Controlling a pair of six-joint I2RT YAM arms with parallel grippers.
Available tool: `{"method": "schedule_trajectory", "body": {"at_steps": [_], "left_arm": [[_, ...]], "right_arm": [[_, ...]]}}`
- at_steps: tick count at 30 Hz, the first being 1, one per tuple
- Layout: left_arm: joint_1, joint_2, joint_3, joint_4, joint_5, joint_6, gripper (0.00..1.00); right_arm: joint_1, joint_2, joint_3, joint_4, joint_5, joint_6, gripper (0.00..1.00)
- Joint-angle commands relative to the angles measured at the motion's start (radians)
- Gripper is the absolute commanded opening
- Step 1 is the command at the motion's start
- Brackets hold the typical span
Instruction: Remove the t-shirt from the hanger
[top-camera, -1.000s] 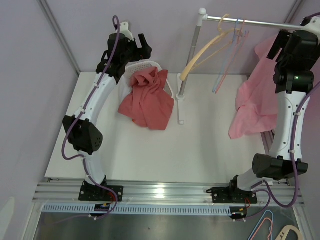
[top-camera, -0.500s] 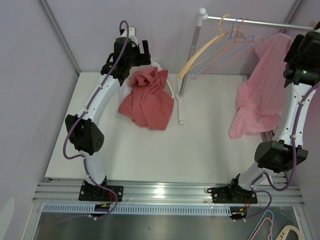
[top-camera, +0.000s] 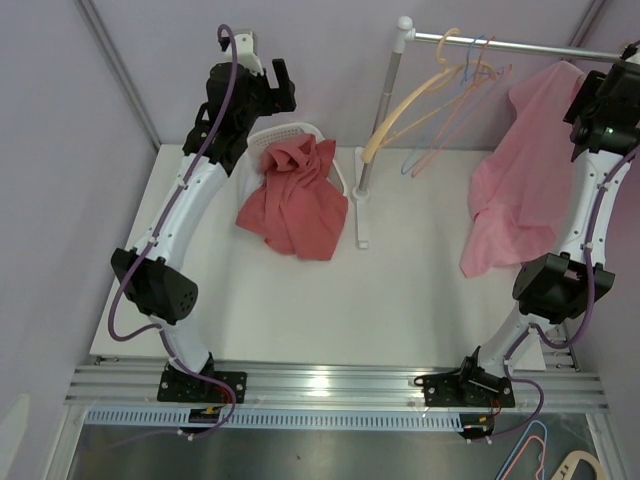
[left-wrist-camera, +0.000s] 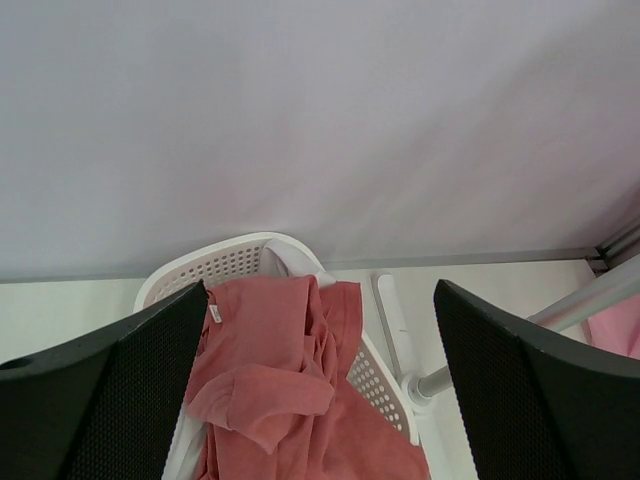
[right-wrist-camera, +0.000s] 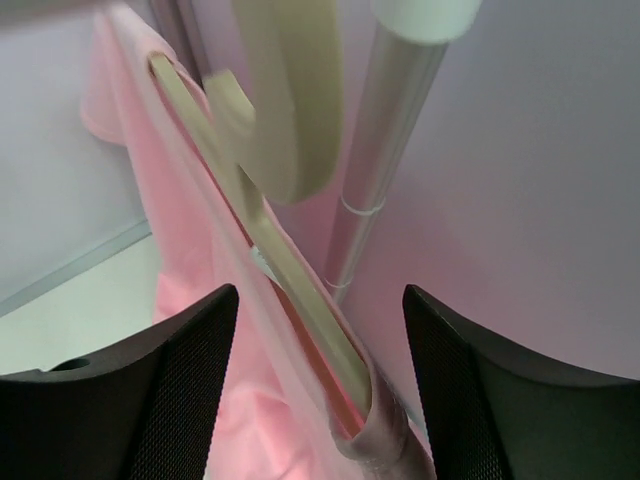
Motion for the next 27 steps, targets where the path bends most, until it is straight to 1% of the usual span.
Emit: {"method": "schedule_trajectory", "body": {"at_steps": [1, 6, 10, 11, 12, 15, 19, 22, 25, 26, 27], "left_arm": [[-0.028, -0.019, 0.03, 0.038, -0.017, 0.034, 0.99], [-0.049, 0.007, 0.071, 0.028, -0.036, 0.054, 0.99], [-0.057, 0.012, 0.076, 0.032, -0.04, 0.064, 1.0], [-0.058, 0.013, 0.076, 0.034, -0.04, 0.064, 0.99], [-0.058, 0.015, 0.076, 0.035, -0.039, 0.067, 0.99], [-0.058, 0.013, 0.078, 0.032, -0.039, 0.069, 0.99], [-0.058, 0.015, 0.081, 0.037, -0.039, 0.077, 0.99], [-0.058, 0.018, 0.091, 0.043, -0.04, 0.081, 0.99], [-0.058, 0.027, 0.105, 0.034, -0.039, 0.087, 0.99], [-0.058, 0.03, 0.12, 0.032, -0.04, 0.087, 0.99], [-0.058, 0.033, 0.12, 0.028, -0.04, 0.089, 1.0]], "right_arm": [[-0.001, 0.011, 0.09, 0.047, -0.045, -0.007, 0.71], [-0.003, 0.037, 0.146, 0.035, -0.071, -0.005, 0.69], [-0.003, 0.046, 0.15, 0.039, -0.08, -0.004, 0.61], [-0.001, 0.048, 0.152, 0.039, -0.083, -0.004, 0.6], [-0.003, 0.055, 0.15, 0.041, -0.086, -0.002, 0.63], [-0.003, 0.07, 0.161, 0.038, -0.091, -0.002, 0.64], [-0.003, 0.095, 0.182, 0.035, -0.106, -0.007, 0.57], [-0.001, 0.103, 0.185, 0.045, -0.118, -0.005, 0.56], [-0.001, 0.12, 0.211, 0.038, -0.135, 0.001, 0.48], [-0.003, 0.126, 0.222, 0.03, -0.138, 0.004, 0.39], [-0.001, 0.139, 0.241, 0.024, -0.144, 0.005, 0.33]]}}
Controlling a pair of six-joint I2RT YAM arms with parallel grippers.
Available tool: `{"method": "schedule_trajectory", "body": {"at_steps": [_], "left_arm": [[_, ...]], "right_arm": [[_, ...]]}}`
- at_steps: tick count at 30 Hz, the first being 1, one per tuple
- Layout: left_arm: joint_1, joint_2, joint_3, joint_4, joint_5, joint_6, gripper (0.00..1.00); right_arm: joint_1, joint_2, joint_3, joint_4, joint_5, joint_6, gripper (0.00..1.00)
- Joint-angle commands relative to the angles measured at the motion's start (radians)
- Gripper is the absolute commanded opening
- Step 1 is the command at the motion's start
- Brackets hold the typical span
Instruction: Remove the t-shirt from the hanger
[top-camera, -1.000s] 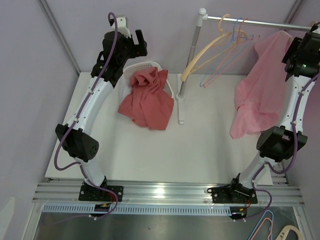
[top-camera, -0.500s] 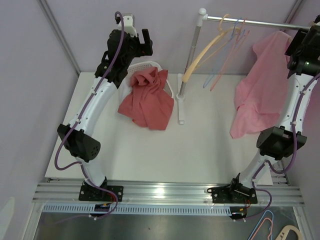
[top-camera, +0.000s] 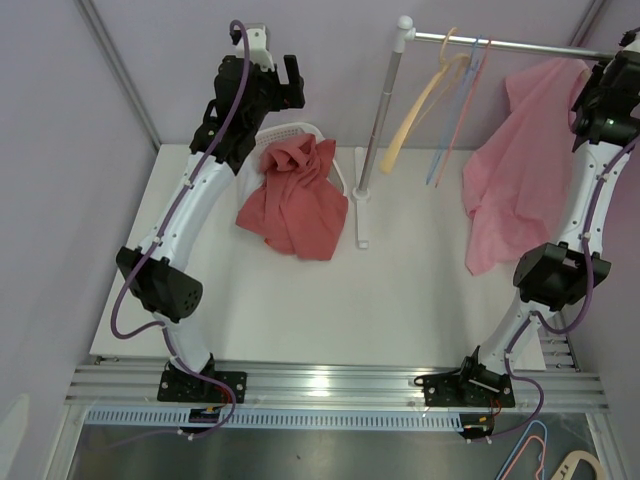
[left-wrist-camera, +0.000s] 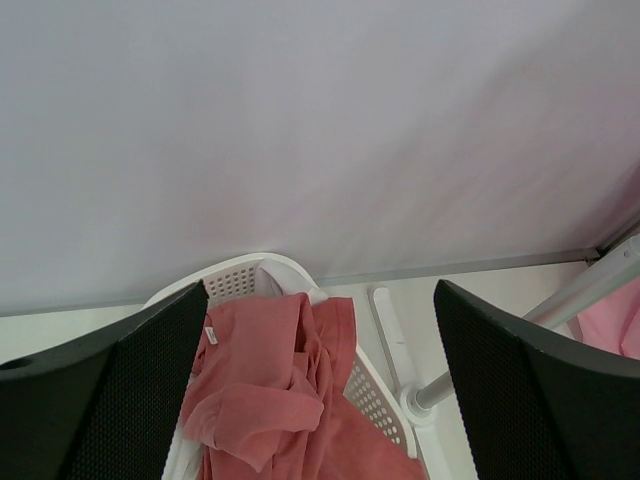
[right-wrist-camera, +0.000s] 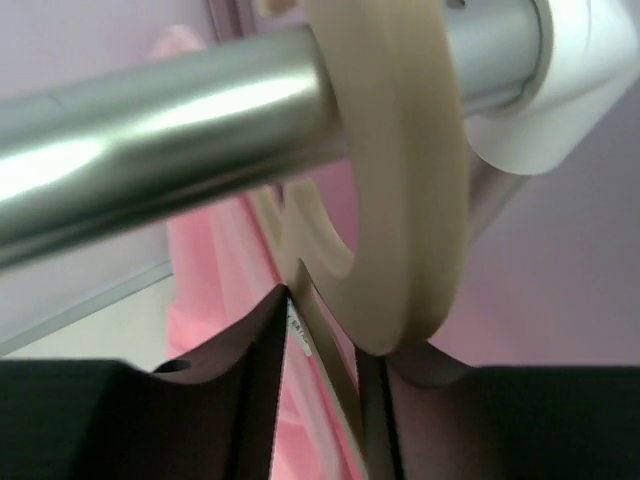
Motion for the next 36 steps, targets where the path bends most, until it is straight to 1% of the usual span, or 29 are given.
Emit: {"method": "schedule_trajectory", "body": {"at_steps": [1, 2, 5, 7, 10, 11, 12, 17, 22, 25, 26, 28, 29, 30, 31, 32, 33, 34, 35, 36], "left_arm": [[-0.006, 0.008, 0.058, 0.023, -0.007, 0.029, 1.0], [-0.006, 0.007, 0.058, 0.023, -0.007, 0.029, 1.0], [-0.006, 0.008, 0.058, 0.023, -0.005, 0.029, 0.99], [-0.009, 0.008, 0.062, 0.02, -0.002, 0.031, 1.0], [-0.017, -0.001, 0.061, 0.017, -0.011, 0.038, 0.99], [-0.018, -0.002, 0.061, 0.017, -0.015, 0.043, 0.99], [-0.02, -0.009, 0.059, 0.017, -0.018, 0.048, 1.0], [-0.032, -0.027, 0.067, 0.029, -0.013, 0.062, 0.99], [-0.057, -0.076, 0.074, 0.075, -0.001, 0.086, 0.99], [-0.071, -0.113, 0.041, 0.1, 0.01, 0.08, 0.99], [-0.069, -0.143, 0.009, 0.098, 0.018, 0.068, 0.99], [-0.071, -0.18, -0.022, 0.085, 0.039, 0.025, 0.99], [-0.071, -0.221, -0.033, 0.066, 0.047, 0.01, 0.99], [-0.071, -0.243, -0.075, 0.065, 0.059, -0.001, 1.0], [-0.071, -0.269, -0.099, 0.068, 0.097, -0.03, 1.0], [-0.071, -0.295, -0.119, 0.087, 0.126, -0.05, 0.99], [-0.071, -0.349, -0.202, 0.109, 0.16, -0.075, 0.99], [-0.072, -0.376, -0.237, 0.139, 0.221, -0.083, 0.99], [-0.074, -0.406, -0.27, 0.216, 0.244, -0.092, 0.99], [-0.075, -0.455, -0.339, 0.257, 0.26, -0.093, 0.99]], "right_arm": [[-0.003, 0.029, 0.078, 0.006, -0.032, 0.003, 0.33], [-0.003, 0.03, 0.079, 0.003, -0.051, 0.002, 0.27], [-0.002, 0.035, 0.076, 0.006, -0.074, -0.004, 0.18], [-0.002, 0.035, 0.076, 0.009, -0.078, 0.0, 0.16], [0.0, 0.027, 0.076, 0.025, -0.065, 0.013, 0.07], [-0.002, 0.017, 0.078, 0.034, -0.067, 0.014, 0.02], [-0.002, 0.011, 0.078, 0.04, -0.07, 0.016, 0.0], [0.01, -0.057, 0.087, 0.078, -0.079, 0.03, 0.0], [0.058, -0.12, 0.087, 0.086, -0.055, 0.023, 0.0], [0.086, -0.153, 0.063, 0.056, -0.048, 0.011, 0.0], [0.09, -0.166, 0.047, 0.051, -0.045, 0.011, 0.0], [0.107, -0.221, -0.003, 0.059, -0.044, 0.013, 0.0], [0.112, -0.245, -0.07, 0.074, -0.045, 0.013, 0.0], [0.116, -0.271, -0.112, 0.08, -0.045, 0.011, 0.0], [0.125, -0.329, -0.155, 0.088, -0.042, 0.014, 0.0], [0.127, -0.359, -0.199, 0.095, -0.038, 0.02, 0.0], [0.13, -0.388, -0.289, 0.105, -0.05, 0.026, 0.0], [0.135, -0.42, -0.339, 0.123, -0.054, 0.03, 0.0], [0.144, -0.477, -0.385, 0.161, -0.05, 0.03, 0.0], [0.148, -0.502, -0.46, 0.18, -0.045, 0.03, 0.0]]}}
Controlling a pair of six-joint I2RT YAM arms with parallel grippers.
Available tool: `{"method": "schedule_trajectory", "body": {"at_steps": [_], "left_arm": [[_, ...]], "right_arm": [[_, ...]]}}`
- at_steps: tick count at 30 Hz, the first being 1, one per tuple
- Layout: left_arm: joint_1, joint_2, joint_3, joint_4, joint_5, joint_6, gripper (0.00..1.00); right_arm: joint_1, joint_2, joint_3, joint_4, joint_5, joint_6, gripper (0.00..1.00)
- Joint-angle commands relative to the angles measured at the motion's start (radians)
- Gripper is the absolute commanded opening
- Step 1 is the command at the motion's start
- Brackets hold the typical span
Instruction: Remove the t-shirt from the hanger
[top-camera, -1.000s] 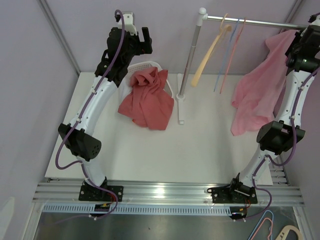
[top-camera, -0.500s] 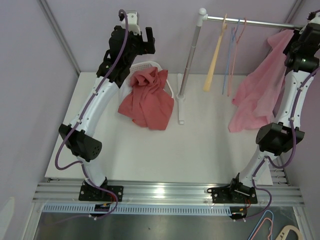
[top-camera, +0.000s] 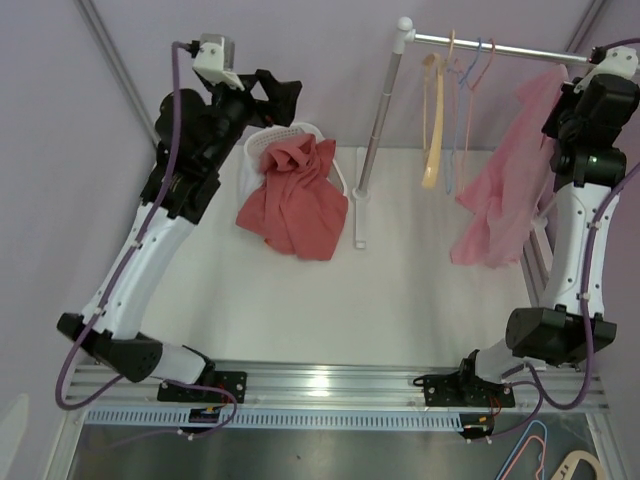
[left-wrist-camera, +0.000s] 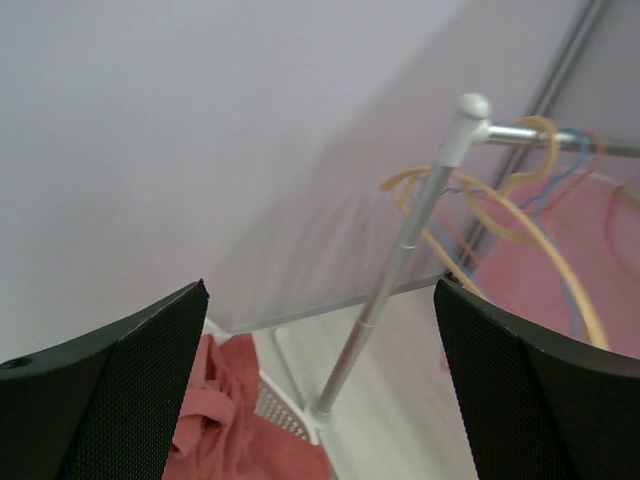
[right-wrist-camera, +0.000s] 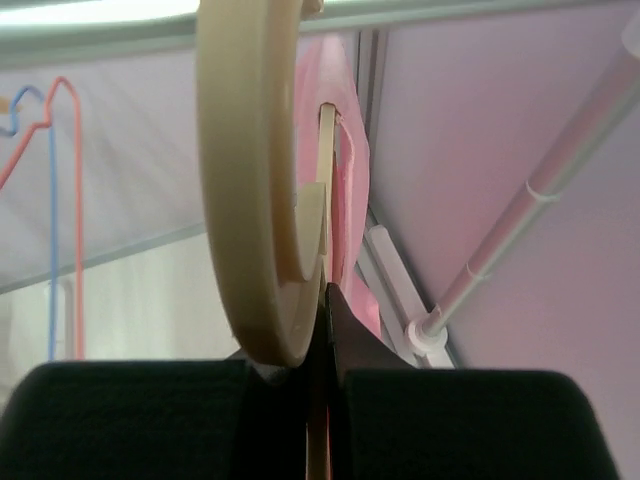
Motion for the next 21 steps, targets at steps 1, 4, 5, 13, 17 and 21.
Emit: {"method": "schedule_trajectory", "body": {"at_steps": [1, 4, 5, 13, 17, 21], "left_arm": [[-0.012, -0.125, -0.155, 0.177, 0.127, -0.059, 0.99], [-0.024, -0.164, -0.2, 0.178, 0.149, -0.071, 1.0], [-0.031, -0.171, -0.214, 0.165, 0.17, -0.069, 1.0], [-0.237, -0.374, -0.557, 0.314, 0.192, -0.004, 0.99], [-0.414, -0.42, -0.682, 0.375, 0.173, 0.11, 1.0], [-0.563, -0.36, -0.734, 0.421, 0.287, 0.148, 0.99]], "right_arm": [[0.015, -0.139, -0.109, 0.15, 0.009, 0.029, 0.0], [0.027, -0.176, -0.137, 0.091, -0.002, 0.052, 0.0], [0.031, -0.199, -0.149, 0.066, -0.003, 0.073, 0.0], [0.103, -0.369, -0.261, -0.038, 0.174, 0.311, 0.0], [0.128, -0.44, -0.282, -0.095, 0.182, 0.382, 0.0], [0.15, -0.506, -0.313, -0.112, 0.129, 0.402, 0.0]]}}
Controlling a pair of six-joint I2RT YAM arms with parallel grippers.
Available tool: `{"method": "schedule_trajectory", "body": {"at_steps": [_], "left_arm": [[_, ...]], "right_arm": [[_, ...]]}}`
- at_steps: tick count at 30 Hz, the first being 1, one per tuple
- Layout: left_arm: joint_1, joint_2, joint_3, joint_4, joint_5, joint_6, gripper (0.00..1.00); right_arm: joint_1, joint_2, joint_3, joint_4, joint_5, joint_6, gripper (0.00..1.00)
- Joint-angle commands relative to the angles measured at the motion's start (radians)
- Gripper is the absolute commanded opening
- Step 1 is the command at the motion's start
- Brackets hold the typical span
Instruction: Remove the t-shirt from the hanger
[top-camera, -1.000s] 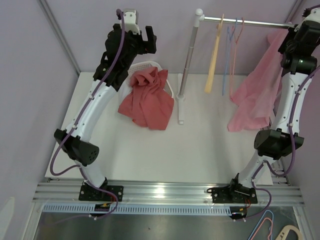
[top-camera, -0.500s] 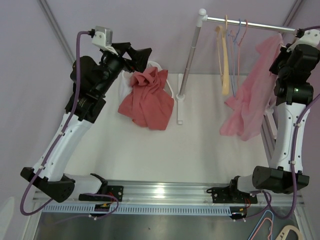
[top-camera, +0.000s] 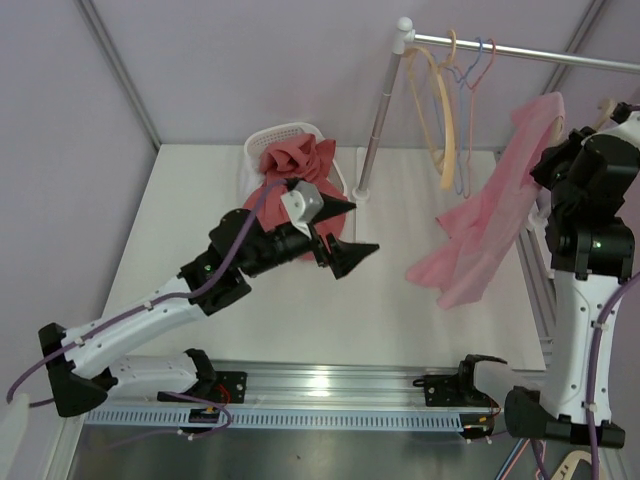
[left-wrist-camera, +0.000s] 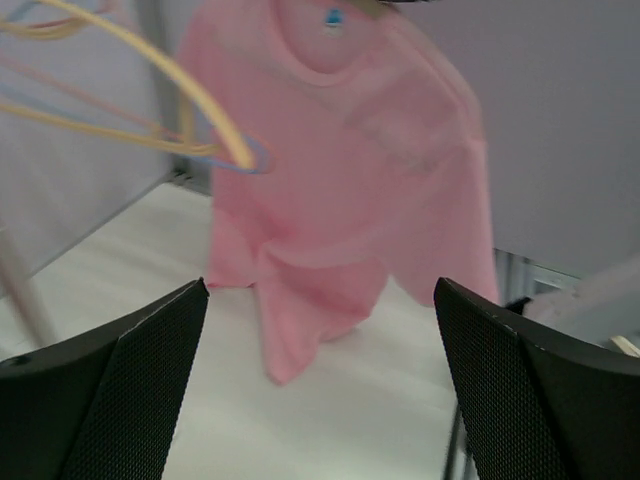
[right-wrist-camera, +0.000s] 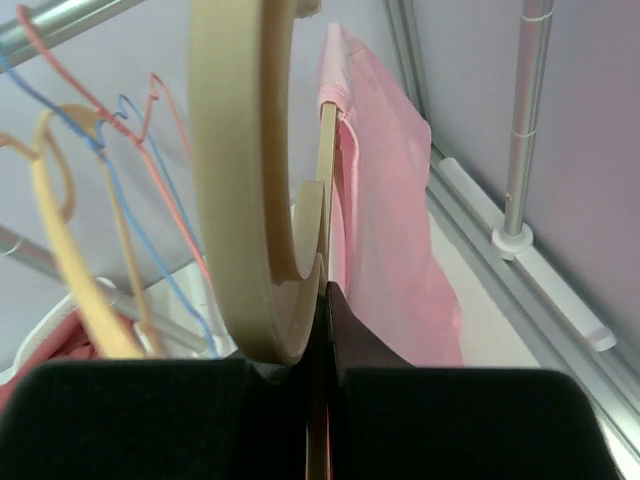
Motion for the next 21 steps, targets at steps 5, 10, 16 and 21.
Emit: {"method": "schedule_trajectory", "body": {"at_steps": [5, 10, 16, 21], "left_arm": [[-0.175, 0.154, -0.001, 0.204, 0.152, 0.078, 1.0], [-0.225, 0.324, 0.125, 0.187, 0.101, 0.033, 1.0], [-0.248, 0.452, 0.264, 0.195, 0.195, -0.024, 1.0], [-0.25, 0.528, 0.335, 0.234, 0.313, -0.148, 0.99]], "right_arm": [[0.047, -0.105, -0.03, -0.03, -0.058, 0.078, 0.0], [0.069, -0.117, -0.042, -0.048, -0.064, 0.072, 0.0], [0.074, -0.122, -0.032, -0.054, -0.081, 0.06, 0.0], [0.074, -0.114, -0.01, -0.063, -0.09, 0.046, 0.0]]}}
